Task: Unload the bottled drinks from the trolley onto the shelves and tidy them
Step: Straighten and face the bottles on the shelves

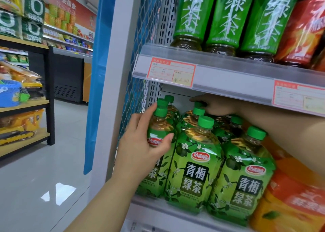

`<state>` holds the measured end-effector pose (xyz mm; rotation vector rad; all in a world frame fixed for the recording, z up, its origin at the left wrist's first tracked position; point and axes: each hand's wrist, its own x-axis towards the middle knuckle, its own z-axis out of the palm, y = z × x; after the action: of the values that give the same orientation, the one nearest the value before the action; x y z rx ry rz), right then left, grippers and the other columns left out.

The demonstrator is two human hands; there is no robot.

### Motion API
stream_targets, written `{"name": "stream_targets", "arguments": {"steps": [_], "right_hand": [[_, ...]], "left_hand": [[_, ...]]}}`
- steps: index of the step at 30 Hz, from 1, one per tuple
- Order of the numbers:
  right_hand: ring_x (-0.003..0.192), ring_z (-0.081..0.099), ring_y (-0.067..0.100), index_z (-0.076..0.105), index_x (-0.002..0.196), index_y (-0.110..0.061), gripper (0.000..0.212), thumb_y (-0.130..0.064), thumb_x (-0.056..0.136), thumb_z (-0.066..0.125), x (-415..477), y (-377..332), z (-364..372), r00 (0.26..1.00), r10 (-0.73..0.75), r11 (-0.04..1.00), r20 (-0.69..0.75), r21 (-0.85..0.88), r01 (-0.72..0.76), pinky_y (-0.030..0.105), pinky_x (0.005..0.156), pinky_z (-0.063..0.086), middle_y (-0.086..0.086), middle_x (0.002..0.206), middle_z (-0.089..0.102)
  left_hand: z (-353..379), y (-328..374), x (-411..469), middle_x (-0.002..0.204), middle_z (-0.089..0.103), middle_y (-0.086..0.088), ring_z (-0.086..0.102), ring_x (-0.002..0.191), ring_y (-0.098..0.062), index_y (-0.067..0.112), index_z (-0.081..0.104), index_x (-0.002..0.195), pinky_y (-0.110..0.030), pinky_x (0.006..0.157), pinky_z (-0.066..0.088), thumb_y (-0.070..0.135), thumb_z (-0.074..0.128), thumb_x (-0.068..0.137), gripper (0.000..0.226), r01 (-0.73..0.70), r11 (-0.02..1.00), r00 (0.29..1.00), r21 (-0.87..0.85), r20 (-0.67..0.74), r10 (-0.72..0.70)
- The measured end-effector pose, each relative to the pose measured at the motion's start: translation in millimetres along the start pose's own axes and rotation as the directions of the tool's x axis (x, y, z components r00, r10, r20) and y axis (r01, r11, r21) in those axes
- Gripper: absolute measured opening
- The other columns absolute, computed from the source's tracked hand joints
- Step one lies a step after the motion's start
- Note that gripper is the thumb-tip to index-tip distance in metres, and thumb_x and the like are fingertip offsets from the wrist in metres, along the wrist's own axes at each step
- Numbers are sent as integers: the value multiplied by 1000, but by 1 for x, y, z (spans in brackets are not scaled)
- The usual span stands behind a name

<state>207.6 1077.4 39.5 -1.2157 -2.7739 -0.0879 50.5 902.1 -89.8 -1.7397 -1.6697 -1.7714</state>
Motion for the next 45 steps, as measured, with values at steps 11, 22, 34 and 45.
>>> {"name": "stream_targets", "arguments": {"steps": [11, 22, 34, 45], "right_hand": [[132, 34, 12, 40, 139, -16, 41, -27, 100, 36, -55, -23, -7, 994, -73, 987, -87, 134, 84, 5, 93, 17, -1, 143, 40], [128, 42, 19, 43, 137, -10, 42, -21, 97, 47, -48, -29, -3, 996, -77, 996, -34, 39, 78, 6, 85, 23, 7, 144, 42], [140, 23, 19, 23, 147, -26, 53, -45, 98, 29, -102, -52, -20, 988, 55, 976, -145, 218, -22, 25, 113, 12, -4, 153, 24], [54, 47, 6, -17, 146, -23, 108, -72, 76, 49, -149, -81, 25, 983, 146, 976, -116, -142, -162, 22, 44, 29, -6, 63, 49]], "left_hand": [[-8, 13, -1, 125, 42, 10, 39, 105, 1, 40, 26, 143, -16, 80, 32, 45, 63, 81, 71, 48, 998, 997, 33, 50, -50], [-9, 14, 3, 118, 38, 14, 38, 103, 4, 41, 30, 139, 3, 75, 22, 38, 68, 80, 71, 86, 994, 995, -65, 64, -82], [-23, 21, 11, 150, 25, 6, 31, 133, -11, 36, 22, 145, -26, 101, 25, 52, 70, 73, 87, 293, 942, 948, -161, 174, -266], [-26, 19, 41, 120, 63, 6, 61, 108, -16, 26, 49, 132, -39, 101, 44, 84, 60, 51, 99, 489, 868, 806, -87, 426, -411]]}}
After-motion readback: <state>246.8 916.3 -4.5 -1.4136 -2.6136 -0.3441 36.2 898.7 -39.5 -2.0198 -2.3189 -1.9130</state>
